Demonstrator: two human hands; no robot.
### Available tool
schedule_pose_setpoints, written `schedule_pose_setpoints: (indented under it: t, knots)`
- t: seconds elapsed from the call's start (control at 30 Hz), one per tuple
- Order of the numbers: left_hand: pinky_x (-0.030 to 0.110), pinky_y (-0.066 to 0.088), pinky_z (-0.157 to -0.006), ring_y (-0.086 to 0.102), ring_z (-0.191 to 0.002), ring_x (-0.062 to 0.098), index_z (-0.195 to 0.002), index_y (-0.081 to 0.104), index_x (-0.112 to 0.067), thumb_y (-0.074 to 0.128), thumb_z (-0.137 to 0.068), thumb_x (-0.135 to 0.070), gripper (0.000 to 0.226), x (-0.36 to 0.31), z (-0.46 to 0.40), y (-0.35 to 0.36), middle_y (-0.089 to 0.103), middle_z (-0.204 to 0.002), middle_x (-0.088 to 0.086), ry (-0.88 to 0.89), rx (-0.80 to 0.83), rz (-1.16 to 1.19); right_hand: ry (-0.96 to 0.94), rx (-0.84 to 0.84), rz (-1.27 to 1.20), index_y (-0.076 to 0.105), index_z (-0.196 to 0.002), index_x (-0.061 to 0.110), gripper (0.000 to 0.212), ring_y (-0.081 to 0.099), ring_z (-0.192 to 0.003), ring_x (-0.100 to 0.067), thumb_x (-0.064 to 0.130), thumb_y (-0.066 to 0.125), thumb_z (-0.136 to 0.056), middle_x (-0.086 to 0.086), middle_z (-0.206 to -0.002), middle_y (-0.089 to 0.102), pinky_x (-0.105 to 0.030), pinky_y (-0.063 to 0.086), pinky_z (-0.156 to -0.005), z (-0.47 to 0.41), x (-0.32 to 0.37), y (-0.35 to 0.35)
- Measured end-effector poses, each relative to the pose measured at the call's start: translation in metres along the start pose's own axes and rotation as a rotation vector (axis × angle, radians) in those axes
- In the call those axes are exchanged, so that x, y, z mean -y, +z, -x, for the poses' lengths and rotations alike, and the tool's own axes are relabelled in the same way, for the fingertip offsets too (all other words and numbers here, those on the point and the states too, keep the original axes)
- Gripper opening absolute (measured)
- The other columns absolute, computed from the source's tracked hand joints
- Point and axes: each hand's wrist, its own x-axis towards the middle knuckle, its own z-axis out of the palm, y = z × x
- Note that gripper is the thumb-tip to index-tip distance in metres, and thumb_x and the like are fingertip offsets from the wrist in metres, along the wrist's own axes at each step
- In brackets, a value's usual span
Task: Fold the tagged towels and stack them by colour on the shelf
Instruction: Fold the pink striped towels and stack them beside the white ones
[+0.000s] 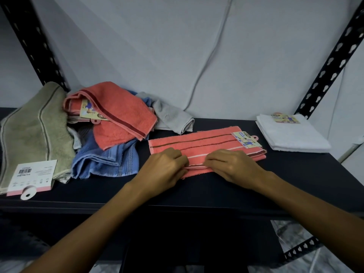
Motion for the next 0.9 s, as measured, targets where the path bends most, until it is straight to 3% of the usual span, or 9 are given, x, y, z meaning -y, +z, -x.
schedule_pose_setpoints:
  t: [0.1, 0.27, 0.47, 0.73, 0.9]
  knots:
    - [0.029, 0.040, -0.051, 0.057, -0.072, 0.021, -0.090, 0.064, -0.015, 0.047, -0.093, -0.031, 0.024, 0.002, 0.009, 0.001, 0.058, -0.082, 0.000, 0.038, -0.001, -0.025, -0.043, -0.106, 0.047, 0.074, -0.102, 0.009, 0.013, 0.060, -0.078, -0.023, 0.012, 0.063, -0.096, -0.008, -0.090, 0.067, -0.035, 0.050, -0.052, 0.004, 0.001, 0.002]
    - [0.036, 0.050, -0.063, 0.056, -0.077, 0.023, -0.101, 0.068, -0.014, 0.044, -0.092, -0.043, 0.038, 0.002, 0.020, 0.000, 0.057, -0.086, 0.001, -0.084, 0.044, 0.003, -0.142, -0.108, 0.062, 0.074, -0.097, 0.006, 0.009, 0.055, -0.069, -0.021, 0.008, 0.067, -0.092, -0.008, -0.084, 0.065, -0.032, 0.046, -0.052, 0.001, 0.002, -0.002]
    - [0.034, 0.048, -0.057, 0.054, -0.074, 0.022, -0.091, 0.070, -0.013, 0.043, -0.094, -0.036, 0.035, -0.004, 0.022, 0.001, 0.058, -0.082, 0.002, -0.077, 0.002, -0.040, -0.087, 0.019, -0.033, 0.070, -0.112, 0.010, 0.021, 0.059, -0.090, -0.023, 0.017, 0.062, -0.093, -0.005, -0.105, 0.066, -0.036, 0.050, -0.079, -0.014, 0.008, -0.002]
    - [0.039, 0.048, -0.051, 0.054, -0.065, 0.025, -0.086, 0.064, -0.010, 0.046, -0.098, -0.026, 0.027, -0.009, 0.028, -0.001, 0.060, -0.079, 0.005, -0.013, -0.042, -0.075, -0.103, -0.063, -0.058, 0.073, -0.099, 0.008, 0.012, 0.060, -0.076, -0.021, 0.012, 0.063, -0.093, -0.004, -0.094, 0.068, -0.035, 0.051, -0.059, -0.011, 0.023, 0.010]
    - [0.035, 0.049, -0.064, 0.055, -0.079, 0.021, -0.096, 0.066, -0.011, 0.048, -0.096, -0.032, 0.027, 0.002, 0.032, -0.010, 0.059, -0.092, 0.002, 0.064, 0.082, 0.030, -0.160, -0.063, -0.073, 0.071, -0.084, 0.009, 0.003, 0.058, -0.073, -0.019, 0.009, 0.069, -0.087, -0.004, -0.091, 0.067, -0.032, 0.048, -0.054, -0.012, 0.020, 0.007]
